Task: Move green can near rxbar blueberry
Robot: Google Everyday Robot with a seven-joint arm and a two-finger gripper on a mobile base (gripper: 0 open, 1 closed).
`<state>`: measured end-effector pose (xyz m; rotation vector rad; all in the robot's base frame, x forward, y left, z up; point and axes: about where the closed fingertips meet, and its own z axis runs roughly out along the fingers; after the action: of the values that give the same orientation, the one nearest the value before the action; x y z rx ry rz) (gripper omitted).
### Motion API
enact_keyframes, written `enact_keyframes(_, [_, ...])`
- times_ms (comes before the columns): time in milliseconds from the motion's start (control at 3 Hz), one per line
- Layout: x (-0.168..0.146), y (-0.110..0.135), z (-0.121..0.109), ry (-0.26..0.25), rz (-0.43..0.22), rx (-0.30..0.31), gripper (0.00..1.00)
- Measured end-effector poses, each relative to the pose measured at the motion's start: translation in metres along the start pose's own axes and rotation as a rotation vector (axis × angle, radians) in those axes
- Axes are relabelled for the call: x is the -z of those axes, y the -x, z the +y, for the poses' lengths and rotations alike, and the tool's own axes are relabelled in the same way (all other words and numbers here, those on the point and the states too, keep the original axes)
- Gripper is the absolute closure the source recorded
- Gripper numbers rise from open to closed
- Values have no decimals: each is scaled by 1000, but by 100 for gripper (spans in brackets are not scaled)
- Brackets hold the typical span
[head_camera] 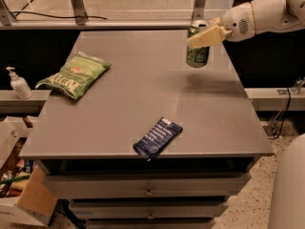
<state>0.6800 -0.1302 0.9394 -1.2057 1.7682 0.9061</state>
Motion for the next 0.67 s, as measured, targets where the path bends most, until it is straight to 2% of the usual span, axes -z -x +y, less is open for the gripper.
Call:
enact_keyframes(333, [-2,-5,32,38,-10,-40,100])
enact_keyframes(667, [-5,-26,69,87,-2,-65,100])
